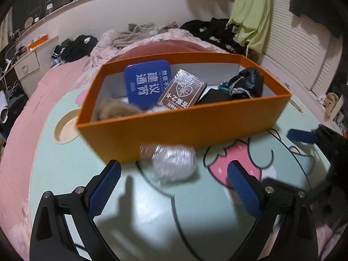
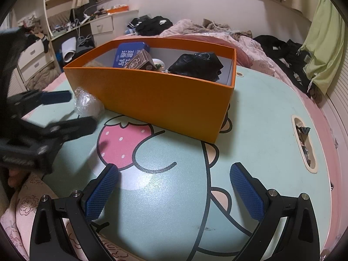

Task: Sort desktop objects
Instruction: 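Grasp the clear plastic bag on the table with the left gripper, then lift the plastic bag over the orange box and release it, left gripper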

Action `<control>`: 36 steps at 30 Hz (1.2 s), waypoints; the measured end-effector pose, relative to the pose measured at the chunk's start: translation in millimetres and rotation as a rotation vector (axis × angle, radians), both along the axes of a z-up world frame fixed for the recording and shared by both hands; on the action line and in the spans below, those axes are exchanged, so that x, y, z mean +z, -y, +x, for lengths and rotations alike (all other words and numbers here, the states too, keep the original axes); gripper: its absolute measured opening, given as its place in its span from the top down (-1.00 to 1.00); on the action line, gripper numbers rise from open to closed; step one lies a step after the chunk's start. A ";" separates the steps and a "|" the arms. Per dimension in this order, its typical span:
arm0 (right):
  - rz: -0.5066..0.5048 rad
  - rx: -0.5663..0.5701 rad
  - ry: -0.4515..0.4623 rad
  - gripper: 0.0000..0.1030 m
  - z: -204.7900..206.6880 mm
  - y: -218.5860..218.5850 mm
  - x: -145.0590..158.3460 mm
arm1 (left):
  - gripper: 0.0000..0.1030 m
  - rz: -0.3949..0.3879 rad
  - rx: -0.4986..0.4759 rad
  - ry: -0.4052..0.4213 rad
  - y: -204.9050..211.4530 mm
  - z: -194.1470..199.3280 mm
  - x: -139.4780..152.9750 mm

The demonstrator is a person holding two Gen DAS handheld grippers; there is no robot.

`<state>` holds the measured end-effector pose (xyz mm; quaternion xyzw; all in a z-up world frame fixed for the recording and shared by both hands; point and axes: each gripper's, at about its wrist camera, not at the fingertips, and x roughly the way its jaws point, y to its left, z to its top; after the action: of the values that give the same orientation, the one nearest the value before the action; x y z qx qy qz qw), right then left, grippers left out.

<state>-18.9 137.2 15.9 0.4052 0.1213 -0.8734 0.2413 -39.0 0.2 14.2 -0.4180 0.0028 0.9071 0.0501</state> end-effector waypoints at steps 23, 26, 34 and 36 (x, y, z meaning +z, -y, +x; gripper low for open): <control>-0.002 0.001 -0.001 -0.99 0.4 1.7 4.1 | -0.28 0.092 -0.015 -0.125 -8.2 -63.8 82.8; -0.002 0.001 -0.001 -0.99 0.5 2.6 5.5 | -0.68 0.030 0.057 -0.029 -10.9 -86.4 51.9; -0.001 0.001 -0.001 -0.99 -3.4 7.4 9.0 | -0.68 0.013 0.074 -0.121 -6.3 -41.7 49.1; -0.001 0.001 -0.001 -0.99 -4.4 8.0 9.2 | -0.68 0.009 0.083 -0.188 -3.7 -20.2 68.1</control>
<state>-23.3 129.2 25.1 0.4045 0.1210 -0.8737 0.2418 -59.2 3.9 82.3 -0.3307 -0.0138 0.9435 0.0136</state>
